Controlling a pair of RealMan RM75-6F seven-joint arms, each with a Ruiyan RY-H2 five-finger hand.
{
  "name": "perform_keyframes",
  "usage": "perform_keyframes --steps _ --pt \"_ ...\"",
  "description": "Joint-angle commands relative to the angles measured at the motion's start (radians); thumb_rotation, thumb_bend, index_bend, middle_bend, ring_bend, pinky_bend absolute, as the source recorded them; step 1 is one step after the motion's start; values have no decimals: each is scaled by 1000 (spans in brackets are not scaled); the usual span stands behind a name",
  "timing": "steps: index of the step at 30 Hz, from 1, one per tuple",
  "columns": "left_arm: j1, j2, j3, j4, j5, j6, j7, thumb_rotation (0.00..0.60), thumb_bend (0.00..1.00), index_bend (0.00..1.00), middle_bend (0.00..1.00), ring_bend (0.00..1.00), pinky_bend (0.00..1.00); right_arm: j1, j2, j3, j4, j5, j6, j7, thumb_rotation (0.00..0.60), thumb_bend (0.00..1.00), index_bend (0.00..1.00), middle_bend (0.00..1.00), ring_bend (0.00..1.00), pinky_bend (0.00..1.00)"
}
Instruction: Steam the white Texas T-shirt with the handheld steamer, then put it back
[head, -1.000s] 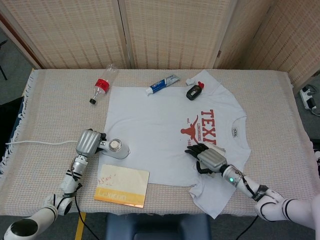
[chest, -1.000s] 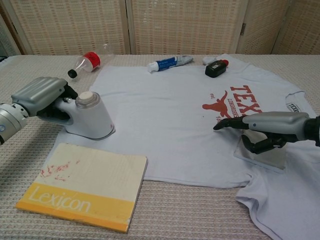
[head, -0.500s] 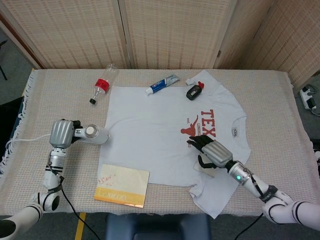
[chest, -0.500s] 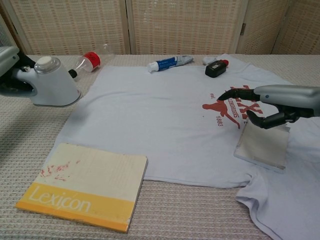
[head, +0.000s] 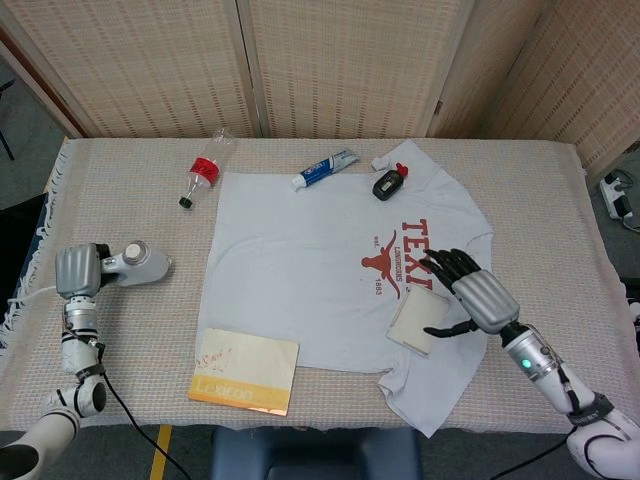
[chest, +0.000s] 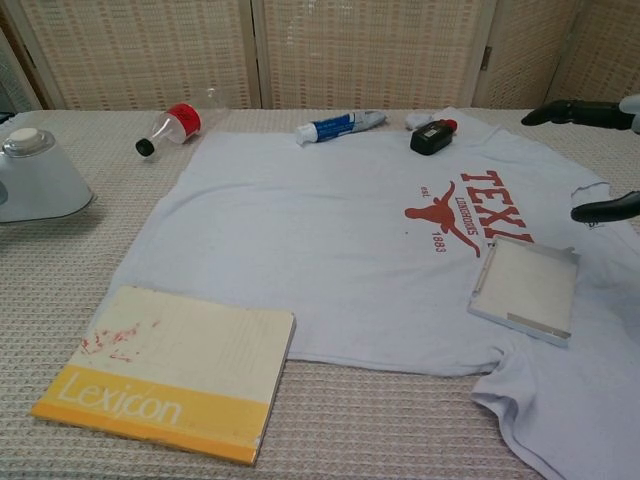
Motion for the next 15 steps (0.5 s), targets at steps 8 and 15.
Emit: perform_keyframes --steps 8,15 --pt "20 64 -30 -151 -53 -57 86 600 2 0 12 0 200 -56 46 10 -27 9 53 -2 263 41 0 0 0 0" --pt "85 194 -26 -382 -88 -43 165 600 0 0 0 0 81 -79 69 19 -27 14 66 11 268 41 0 0 0 0"
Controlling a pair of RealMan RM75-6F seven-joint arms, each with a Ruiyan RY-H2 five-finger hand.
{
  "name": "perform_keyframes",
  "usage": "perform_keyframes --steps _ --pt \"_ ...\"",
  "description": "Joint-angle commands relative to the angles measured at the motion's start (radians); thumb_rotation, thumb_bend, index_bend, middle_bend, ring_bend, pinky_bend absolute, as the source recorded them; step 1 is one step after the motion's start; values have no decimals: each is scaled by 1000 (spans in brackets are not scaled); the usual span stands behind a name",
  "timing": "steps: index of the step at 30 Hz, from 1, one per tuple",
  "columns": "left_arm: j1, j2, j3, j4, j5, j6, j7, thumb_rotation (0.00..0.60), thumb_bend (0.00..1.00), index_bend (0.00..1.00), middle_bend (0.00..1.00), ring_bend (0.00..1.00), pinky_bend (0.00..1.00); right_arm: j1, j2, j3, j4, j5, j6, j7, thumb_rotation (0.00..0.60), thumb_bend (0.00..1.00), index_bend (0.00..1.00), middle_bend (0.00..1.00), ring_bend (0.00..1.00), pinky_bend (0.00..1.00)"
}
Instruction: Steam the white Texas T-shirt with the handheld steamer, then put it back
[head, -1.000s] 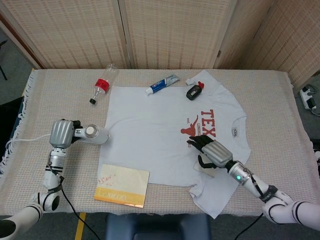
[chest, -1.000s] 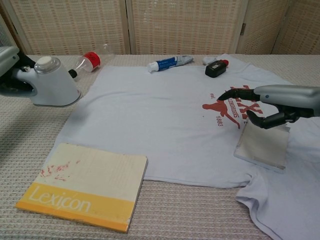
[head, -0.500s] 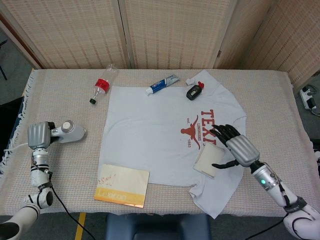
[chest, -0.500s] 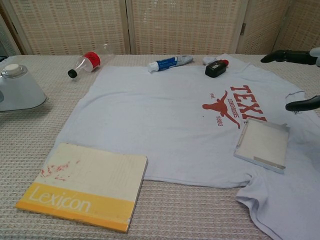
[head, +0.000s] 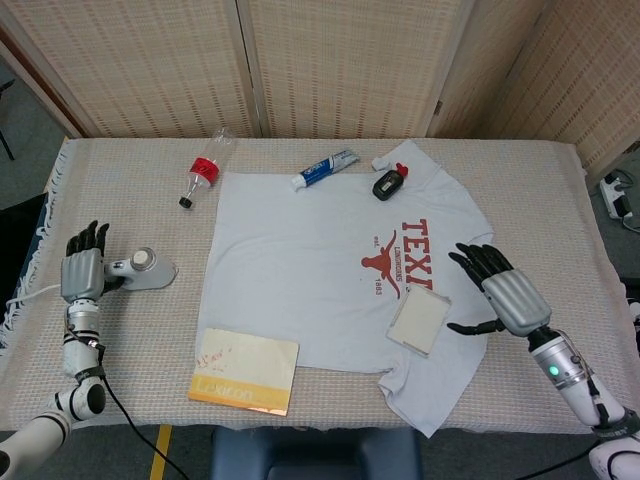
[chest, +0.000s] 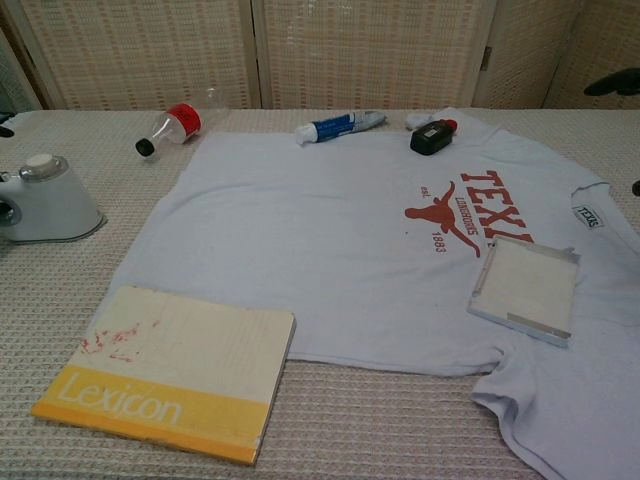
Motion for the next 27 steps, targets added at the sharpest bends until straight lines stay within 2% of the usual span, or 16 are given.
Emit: perform_keyframes --steps 1,4,7,9,10,12,13,15,17,19,23,27 --pt "55 100 3 -160 -31 19 66 600 0 0 0 0 75 -8 9 6 0 3 8 8 267 42 0 0 0 0" --pt "91 151 3 -262 -39 58 71 600 0 0 0 0 72 -20 17 11 0 6 17 11 266 41 0 0 0 0" --pt "127 194 2 -349 -41 101 51 600 1 0 0 0 86 -32 27 10 -2 13 16 7 289 41 0 0 0 0" --pt "148 214 0 -388 -33 138 32 600 19 2 16 0 108 -42 33 12 -8 26 19 -3 389 46 0 9 0 0" --pt "162 223 -2 -406 -22 173 14 600 38 29 53 9 127 -54 29 16 -6 34 35 -18 482 59 0 24 0 0" --pt "184 234 0 -429 4 229 -15 600 85 150 158 70 165 -73 18 18 1 38 62 -40 585 100 0 63 0 6" --pt "195 242 3 -439 19 255 -25 600 108 226 210 121 190 -83 11 17 5 37 76 -45 600 124 0 92 1 26" --pt "220 261 15 -464 53 310 -40 600 139 302 274 186 243 -109 -1 13 14 27 109 -38 600 134 0 124 8 56" --pt "247 284 32 -493 82 357 -41 600 155 323 302 211 261 -136 -13 6 30 12 148 -21 600 134 0 134 15 60" --pt "275 318 61 -539 104 383 -17 600 155 317 299 205 252 -164 -18 -4 43 -4 182 -16 600 134 0 122 7 39" --pt "330 404 117 -672 131 417 59 600 155 251 239 144 211 -221 -32 -14 47 -22 259 -14 600 107 0 33 0 0" --pt "381 450 162 -765 161 467 93 600 154 233 228 130 198 -273 -44 -27 47 -28 312 -28 600 101 0 24 0 0"
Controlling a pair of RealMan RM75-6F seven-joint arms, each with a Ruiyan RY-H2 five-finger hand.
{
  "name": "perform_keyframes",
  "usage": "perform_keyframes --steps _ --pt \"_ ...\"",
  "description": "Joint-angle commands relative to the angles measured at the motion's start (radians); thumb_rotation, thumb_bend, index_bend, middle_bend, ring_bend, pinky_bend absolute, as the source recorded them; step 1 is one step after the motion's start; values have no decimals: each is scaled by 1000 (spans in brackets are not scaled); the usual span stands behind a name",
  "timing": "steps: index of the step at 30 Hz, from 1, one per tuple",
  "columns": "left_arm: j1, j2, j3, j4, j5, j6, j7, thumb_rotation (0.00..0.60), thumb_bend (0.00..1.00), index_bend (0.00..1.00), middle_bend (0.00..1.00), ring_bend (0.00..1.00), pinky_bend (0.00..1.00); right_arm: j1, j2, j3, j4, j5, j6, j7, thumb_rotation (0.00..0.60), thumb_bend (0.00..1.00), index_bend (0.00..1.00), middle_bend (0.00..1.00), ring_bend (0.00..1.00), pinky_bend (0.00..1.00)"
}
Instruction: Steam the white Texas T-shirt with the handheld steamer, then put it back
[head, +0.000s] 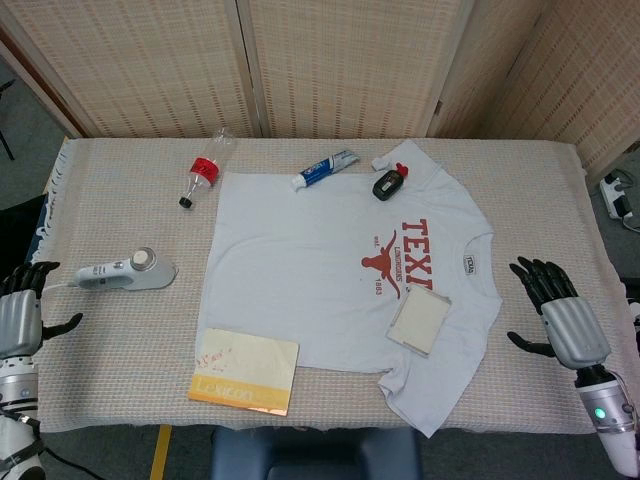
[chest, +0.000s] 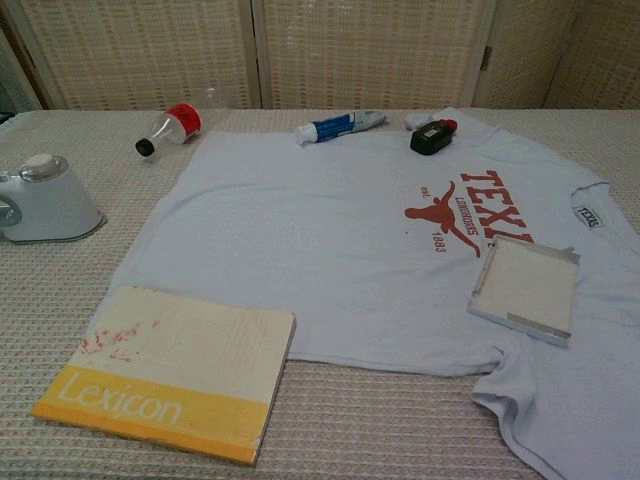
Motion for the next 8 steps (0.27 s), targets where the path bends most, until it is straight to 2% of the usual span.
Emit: perform_keyframes --steps 1,8 --pt "67 68 63 -102 42 57 50 600 154 230 227 127 195 -47 -14 -12 6 -9 47 -16 600 102 0 24 0 0" --pt "126 116 125 -190 111 115 55 600 155 218 226 123 187 -107 -26 -13 28 -10 101 -3 600 102 0 24 0 0"
